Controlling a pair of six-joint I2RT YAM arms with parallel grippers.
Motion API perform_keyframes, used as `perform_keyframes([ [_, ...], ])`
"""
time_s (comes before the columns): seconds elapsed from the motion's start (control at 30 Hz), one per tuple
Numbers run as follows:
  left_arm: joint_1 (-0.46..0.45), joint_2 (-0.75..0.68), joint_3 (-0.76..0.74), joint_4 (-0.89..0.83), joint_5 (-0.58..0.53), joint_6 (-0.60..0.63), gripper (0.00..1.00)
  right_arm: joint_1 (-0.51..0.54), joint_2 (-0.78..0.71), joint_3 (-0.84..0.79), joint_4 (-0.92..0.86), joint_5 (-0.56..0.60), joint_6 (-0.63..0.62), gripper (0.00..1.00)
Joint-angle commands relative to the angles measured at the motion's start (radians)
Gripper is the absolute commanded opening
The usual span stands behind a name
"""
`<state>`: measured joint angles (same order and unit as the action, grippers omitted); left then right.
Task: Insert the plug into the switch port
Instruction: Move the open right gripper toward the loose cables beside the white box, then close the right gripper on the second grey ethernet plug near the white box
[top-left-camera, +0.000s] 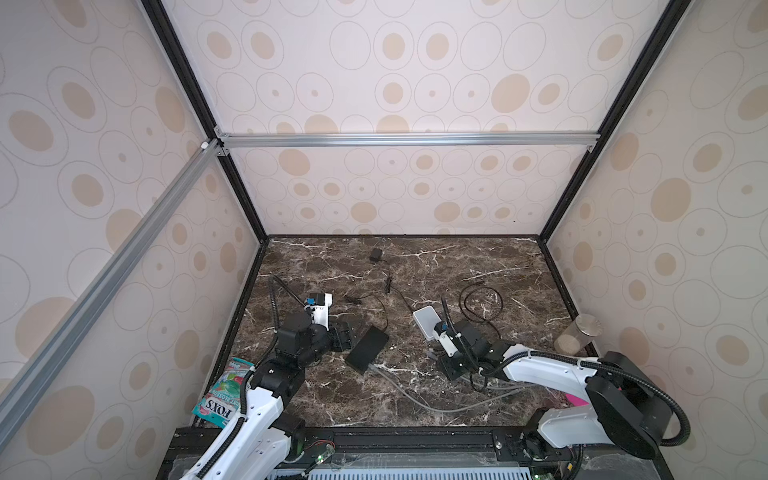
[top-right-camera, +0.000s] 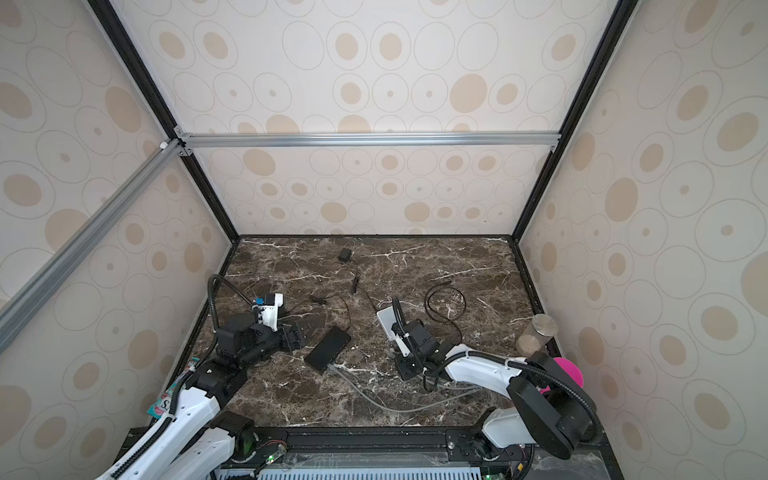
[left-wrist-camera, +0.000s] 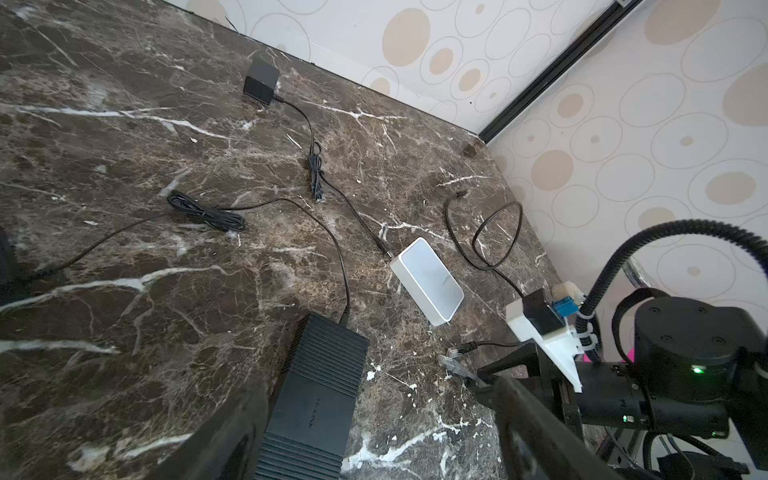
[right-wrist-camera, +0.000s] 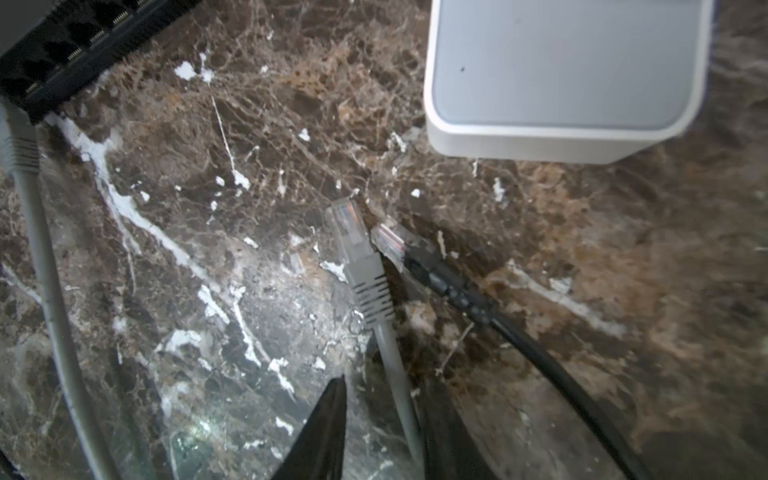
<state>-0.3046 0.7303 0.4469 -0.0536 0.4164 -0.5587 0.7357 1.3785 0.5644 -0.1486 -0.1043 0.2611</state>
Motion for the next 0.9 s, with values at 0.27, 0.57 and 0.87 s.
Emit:
perform_keyframes([
  [0.27, -0.001, -0.017, 0.001, 0.03, 0.019, -0.007, 0.85, -0.054, 0.066, 0.006, 0.111, -0.107, -0.005, 0.37],
  [0.57, 0.0, -0.021, 0.001, 0.031, 0.024, -0.008, 0.85, -0.083, 0.138, 0.031, 0.12, -0.198, -0.02, 0.35],
  [0.87, -0.001, -0.025, 0.004, 0.026, 0.029, -0.007, 0.85, -0.083, 0.132, 0.012, 0.127, -0.22, -0.025, 0.34],
])
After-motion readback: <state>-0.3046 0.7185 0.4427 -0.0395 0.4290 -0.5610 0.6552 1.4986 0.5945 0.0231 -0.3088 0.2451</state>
